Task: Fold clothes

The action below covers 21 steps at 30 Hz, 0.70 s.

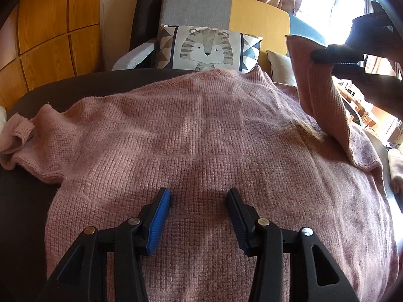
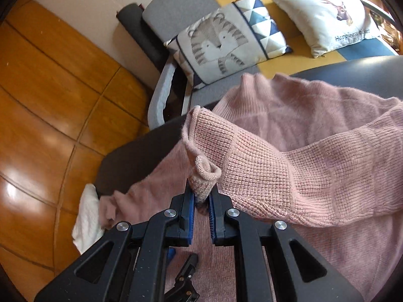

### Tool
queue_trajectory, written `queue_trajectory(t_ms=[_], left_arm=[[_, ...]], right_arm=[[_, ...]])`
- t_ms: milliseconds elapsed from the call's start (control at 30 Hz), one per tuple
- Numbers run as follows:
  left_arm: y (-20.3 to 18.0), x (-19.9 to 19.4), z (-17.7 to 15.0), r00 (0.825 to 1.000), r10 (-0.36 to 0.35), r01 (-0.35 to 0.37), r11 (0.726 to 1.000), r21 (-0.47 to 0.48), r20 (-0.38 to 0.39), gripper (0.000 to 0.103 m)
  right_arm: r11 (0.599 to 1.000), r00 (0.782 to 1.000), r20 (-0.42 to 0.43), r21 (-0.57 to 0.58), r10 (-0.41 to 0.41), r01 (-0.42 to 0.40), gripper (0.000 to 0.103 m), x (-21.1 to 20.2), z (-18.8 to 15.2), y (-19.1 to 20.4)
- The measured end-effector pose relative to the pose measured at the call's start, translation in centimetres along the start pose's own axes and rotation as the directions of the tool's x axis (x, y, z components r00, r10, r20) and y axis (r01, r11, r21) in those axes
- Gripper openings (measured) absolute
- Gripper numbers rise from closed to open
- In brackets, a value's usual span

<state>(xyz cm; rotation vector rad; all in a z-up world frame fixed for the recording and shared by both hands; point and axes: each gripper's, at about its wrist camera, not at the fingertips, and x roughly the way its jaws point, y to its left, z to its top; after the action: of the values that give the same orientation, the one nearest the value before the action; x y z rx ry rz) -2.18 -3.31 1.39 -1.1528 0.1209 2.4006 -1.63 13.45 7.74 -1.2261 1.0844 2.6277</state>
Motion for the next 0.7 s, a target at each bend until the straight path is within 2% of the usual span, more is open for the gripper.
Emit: queue_trajectory(t_ms=[167, 267, 367, 400, 467, 533, 633, 700], left_arm=[[0.1, 0.0, -0.1, 1.000, -0.003, 0.003, 1.000, -0.001, 0.002, 0.049], [0.1, 0.0, -0.1, 1.000, -0.004, 0.004, 1.000, -0.001, 0.002, 0.049], [0.1, -0.1, -0.2, 1.000, -0.007, 0.007, 1.000, -0.003, 0.002, 0.049], [0.2, -0.2, -0.2, 1.000, -0.008, 0.008, 1.000, -0.004, 0.002, 0.049], [0.2, -0.2, -0.2, 1.000, -0.008, 0.008, 1.000, -0.004, 0.001, 0.049], [0.1, -0.2, -0.2, 1.000, -0.005, 0.005, 1.000, -0.001, 0.000, 0.049], [0.0, -0.3, -0.2, 1.000, -0.004, 0.004, 1.000, -0.002, -0.001, 0.049], [-0.1, -0.3, 0.0, 1.000, 0.001, -0.001, 1.000, 0.001, -0.006, 0.049]], right_arm=[[0.998, 0.991, -0.126, -0.055, -0.039, 0.033, 0.014, 3.3, -2.2, -0.4], [0.996, 0.986, -0.158, -0.071, -0.059, 0.048, 0.018, 3.7, -3.3, -1.5], [0.997, 0.997, -0.066, -0.071, -0.029, 0.025, 0.025, 0.7, -4.2, -3.0], [0.997, 0.999, -0.013, -0.074, -0.034, 0.033, 0.026, -0.8, -4.6, -3.8], [0.996, 0.995, 0.080, -0.065, -0.061, 0.067, 0.030, -3.9, -5.3, -5.6], [0.993, 0.984, 0.133, -0.020, -0.114, 0.118, 0.030, -6.4, -6.2, -8.0], [0.994, 0.983, 0.144, 0.044, -0.110, 0.105, 0.030, -8.6, -7.1, -11.7], [0.993, 0.986, 0.125, 0.038, -0.113, 0.109, 0.030, -9.2, -7.6, -13.0]])
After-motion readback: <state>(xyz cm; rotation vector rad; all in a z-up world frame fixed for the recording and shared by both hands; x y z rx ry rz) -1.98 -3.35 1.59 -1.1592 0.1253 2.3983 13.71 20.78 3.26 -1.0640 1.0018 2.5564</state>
